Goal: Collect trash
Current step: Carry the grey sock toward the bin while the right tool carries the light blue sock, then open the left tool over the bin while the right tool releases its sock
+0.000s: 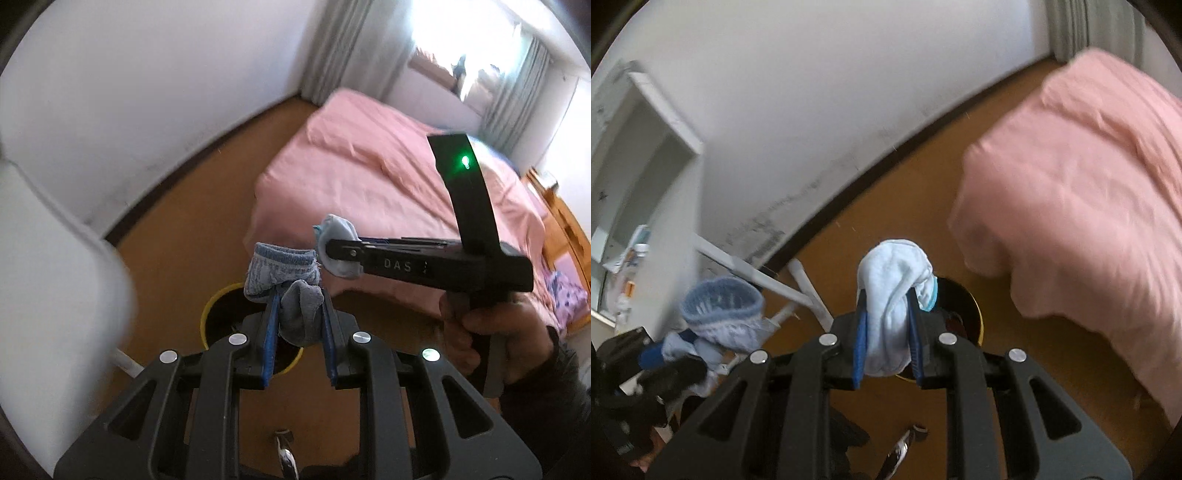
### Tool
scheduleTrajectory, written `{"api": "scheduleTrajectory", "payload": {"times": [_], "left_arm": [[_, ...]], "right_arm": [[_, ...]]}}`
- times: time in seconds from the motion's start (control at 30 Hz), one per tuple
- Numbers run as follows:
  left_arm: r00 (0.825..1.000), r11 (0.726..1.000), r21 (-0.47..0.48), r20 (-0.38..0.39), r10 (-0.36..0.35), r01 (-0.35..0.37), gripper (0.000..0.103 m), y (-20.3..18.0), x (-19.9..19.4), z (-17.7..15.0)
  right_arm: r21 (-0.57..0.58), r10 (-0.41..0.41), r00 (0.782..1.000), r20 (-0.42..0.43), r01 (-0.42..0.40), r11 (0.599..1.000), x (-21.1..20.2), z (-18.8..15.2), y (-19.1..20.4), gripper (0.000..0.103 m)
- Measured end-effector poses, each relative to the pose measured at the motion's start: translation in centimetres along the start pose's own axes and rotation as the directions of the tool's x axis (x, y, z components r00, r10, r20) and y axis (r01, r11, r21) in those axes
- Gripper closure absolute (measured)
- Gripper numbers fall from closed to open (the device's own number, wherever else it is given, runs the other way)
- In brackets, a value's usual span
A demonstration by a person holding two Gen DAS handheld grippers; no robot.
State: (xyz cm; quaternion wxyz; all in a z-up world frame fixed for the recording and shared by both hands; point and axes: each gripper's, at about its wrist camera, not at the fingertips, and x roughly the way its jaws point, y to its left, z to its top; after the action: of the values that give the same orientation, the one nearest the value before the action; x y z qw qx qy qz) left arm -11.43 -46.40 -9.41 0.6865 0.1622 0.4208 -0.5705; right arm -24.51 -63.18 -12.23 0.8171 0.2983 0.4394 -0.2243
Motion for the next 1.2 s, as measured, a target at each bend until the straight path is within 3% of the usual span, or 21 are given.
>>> {"api": "scheduleTrajectory", "payload": {"times": [0.2,0.4,0.57,0.87,0.93,0.97,1.03,1.07,1.2], "left_arm": [[0.989,0.998,-0.007,-0.132,0.058,-0.059,0.083,1.0,9.0,-1.3],[0.972,0.995,-0.053,-0.222,0.075,-0.089,0.083,3.4,14.8,-2.3],[0.962,0.991,-0.075,-0.259,0.084,-0.107,0.083,4.3,17.1,-3.3],[0.956,0.99,-0.097,-0.286,0.07,-0.101,0.083,5.2,19.3,-3.3],[0.956,0.989,-0.103,-0.286,0.068,-0.102,0.08,5.3,19.5,-3.1],[0.954,0.989,-0.103,-0.291,0.069,-0.103,0.075,5.4,19.7,-3.1],[0.954,0.99,-0.102,-0.293,0.068,-0.102,0.054,5.1,19.6,-3.2],[0.956,0.989,-0.103,-0.285,0.068,-0.102,0.051,5.1,19.5,-3.1],[0.96,0.991,-0.093,-0.272,0.07,-0.098,0.046,4.8,19.1,-3.0]], "right_arm": [[0.06,0.018,0.99,-0.137,-0.01,0.998,7.4,-1.8,-4.5,0.083],[0.074,0.022,0.975,-0.223,-0.005,0.997,13.3,-2.1,-6.5,0.083],[0.072,0.023,0.967,-0.255,-0.005,0.997,15.9,-1.9,-6.8,0.083],[0.085,0.032,0.964,-0.265,-0.009,0.996,17.1,-1.5,-6.7,0.083],[0.093,0.038,0.964,-0.263,-0.014,0.996,17.1,-1.4,-6.9,0.077],[0.097,0.041,0.964,-0.262,-0.016,0.995,17.1,-1.4,-7.0,0.069],[0.107,0.055,0.968,-0.245,-0.03,0.994,16.7,-1.1,-7.1,0.052],[0.108,0.055,0.97,-0.235,-0.03,0.994,16.5,-1.0,-7.0,0.045],[0.103,0.049,0.974,-0.223,-0.027,0.994,15.8,-0.6,-6.8,0.045]]}}
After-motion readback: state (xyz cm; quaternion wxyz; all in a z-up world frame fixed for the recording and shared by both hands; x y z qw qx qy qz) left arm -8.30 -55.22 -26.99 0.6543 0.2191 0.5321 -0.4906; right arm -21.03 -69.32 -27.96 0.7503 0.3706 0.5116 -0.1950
